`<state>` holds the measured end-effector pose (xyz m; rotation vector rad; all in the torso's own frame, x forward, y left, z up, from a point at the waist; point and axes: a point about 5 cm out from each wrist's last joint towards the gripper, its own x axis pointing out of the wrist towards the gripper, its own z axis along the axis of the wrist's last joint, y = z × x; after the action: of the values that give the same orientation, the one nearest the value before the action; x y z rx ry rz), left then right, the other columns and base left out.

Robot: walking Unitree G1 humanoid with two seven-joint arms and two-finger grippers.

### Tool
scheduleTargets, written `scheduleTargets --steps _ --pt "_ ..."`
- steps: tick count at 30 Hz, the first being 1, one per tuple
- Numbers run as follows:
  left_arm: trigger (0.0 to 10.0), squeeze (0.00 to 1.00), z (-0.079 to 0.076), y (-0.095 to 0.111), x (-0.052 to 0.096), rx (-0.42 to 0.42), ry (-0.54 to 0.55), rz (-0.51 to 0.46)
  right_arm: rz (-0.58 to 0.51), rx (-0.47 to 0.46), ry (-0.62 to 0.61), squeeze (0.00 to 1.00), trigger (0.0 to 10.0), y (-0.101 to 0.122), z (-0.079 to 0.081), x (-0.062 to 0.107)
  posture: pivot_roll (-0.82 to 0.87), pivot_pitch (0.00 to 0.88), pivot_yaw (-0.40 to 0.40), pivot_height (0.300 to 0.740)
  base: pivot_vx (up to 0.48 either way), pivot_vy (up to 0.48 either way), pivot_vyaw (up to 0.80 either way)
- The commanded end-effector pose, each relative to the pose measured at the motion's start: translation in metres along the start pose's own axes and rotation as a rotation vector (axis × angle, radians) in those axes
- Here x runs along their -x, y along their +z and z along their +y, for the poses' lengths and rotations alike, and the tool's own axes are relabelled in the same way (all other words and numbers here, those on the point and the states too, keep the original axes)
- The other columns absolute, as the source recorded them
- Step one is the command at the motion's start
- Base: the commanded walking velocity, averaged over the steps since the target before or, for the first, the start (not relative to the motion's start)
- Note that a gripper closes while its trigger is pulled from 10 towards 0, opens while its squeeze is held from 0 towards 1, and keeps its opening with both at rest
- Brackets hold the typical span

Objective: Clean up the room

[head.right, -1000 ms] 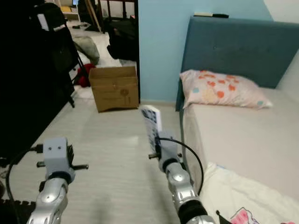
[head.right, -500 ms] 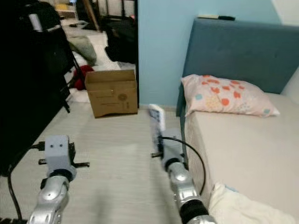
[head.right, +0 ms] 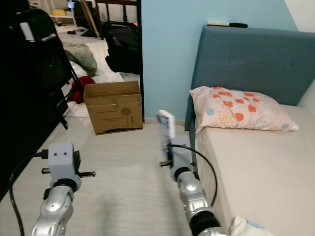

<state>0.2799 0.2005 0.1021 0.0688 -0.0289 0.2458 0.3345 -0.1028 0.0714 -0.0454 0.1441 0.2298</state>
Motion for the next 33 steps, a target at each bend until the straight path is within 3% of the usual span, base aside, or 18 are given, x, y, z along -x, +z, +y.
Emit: scheduleTargets --steps 1,10,19,33 --pt "10.0 0.0 -0.0029 -0.0044 0.0021 -0.001 -0.013 0.018 -0.025 -0.007 -0.033 0.0 10.0 0.0037 -0.0089 0.0001 -0.02 0.075 -0.041 0.74 0.368 0.0 0.0" --pt "10.0 0.0 -0.0037 -0.004 0.001 0.0 -0.016 0.016 -0.022 -0.015 -0.034 0.0 10.0 0.0032 -0.01 0.0002 -0.02 0.076 -0.042 0.74 0.368 0.0 0.0" --pt "10.0 0.0 -0.0043 -0.0043 0.0017 0.0 -0.021 0.019 -0.019 -0.023 -0.044 0.0 10.0 0.0027 -0.0123 0.0009 -0.02 0.079 -0.038 0.74 0.365 0.0 -0.76" --pt "10.0 0.0 -0.0056 -0.0038 0.0022 -0.001 -0.037 0.018 -0.02 -0.028 -0.054 0.0 10.0 0.0001 -0.0128 0.0035 -0.02 0.079 -0.031 0.74 0.359 0.0 0.0"
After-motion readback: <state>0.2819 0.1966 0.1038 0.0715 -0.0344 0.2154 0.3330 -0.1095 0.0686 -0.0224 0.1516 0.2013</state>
